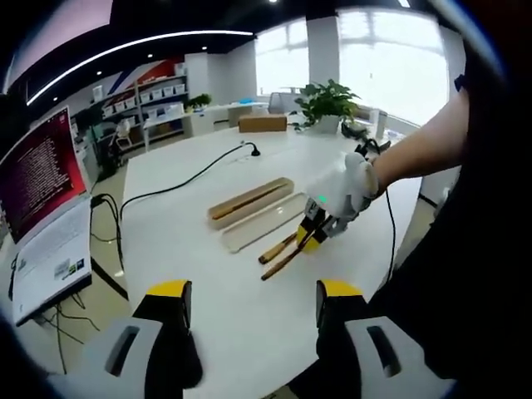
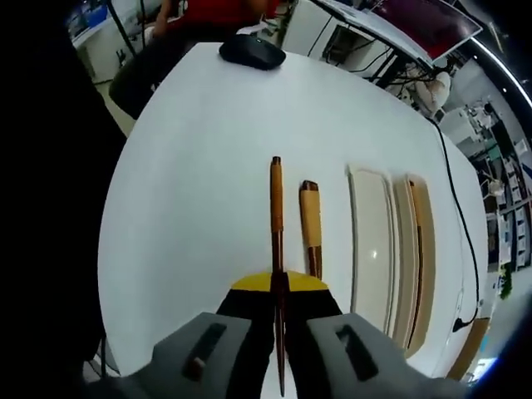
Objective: Arrange the utensils inside the cutlery case until each visible utensil rests in its matching compartment.
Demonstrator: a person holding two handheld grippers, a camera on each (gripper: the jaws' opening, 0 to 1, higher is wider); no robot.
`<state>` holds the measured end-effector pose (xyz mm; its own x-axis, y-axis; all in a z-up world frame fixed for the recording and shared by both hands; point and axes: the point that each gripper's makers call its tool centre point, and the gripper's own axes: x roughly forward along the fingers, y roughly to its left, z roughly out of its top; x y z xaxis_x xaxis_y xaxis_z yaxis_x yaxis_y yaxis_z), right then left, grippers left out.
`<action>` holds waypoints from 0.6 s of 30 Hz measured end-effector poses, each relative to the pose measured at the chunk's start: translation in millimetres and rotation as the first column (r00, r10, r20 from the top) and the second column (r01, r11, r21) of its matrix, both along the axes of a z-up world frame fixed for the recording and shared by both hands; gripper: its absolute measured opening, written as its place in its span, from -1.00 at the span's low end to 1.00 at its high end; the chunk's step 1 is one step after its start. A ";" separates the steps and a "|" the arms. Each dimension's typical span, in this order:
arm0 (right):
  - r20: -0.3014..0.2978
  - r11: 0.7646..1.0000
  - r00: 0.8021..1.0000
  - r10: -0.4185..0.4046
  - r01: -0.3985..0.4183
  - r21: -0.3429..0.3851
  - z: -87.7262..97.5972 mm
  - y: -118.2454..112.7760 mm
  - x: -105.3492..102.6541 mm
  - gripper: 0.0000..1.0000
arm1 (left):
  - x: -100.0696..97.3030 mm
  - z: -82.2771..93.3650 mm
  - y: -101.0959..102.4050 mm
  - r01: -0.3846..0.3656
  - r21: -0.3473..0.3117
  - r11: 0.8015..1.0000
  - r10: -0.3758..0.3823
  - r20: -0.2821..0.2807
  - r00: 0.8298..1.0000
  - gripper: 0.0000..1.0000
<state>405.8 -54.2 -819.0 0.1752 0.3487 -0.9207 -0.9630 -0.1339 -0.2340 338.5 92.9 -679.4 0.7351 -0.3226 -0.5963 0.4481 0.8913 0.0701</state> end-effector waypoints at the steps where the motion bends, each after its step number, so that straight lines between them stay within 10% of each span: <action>1: 0.001 1.000 1.000 -0.004 0.004 0.006 2.5 0.6 0.4 -1.00 | 0.7 1.4 -0.2 0.003 0.007 1.000 -0.003 0.004 1.000 0.24; 18: 0.009 0.999 0.999 0.031 -0.031 -0.008 12.8 1.8 -1.3 -1.00 | -7.2 -1.2 -9.5 0.013 -0.002 1.000 -0.013 0.001 1.000 0.24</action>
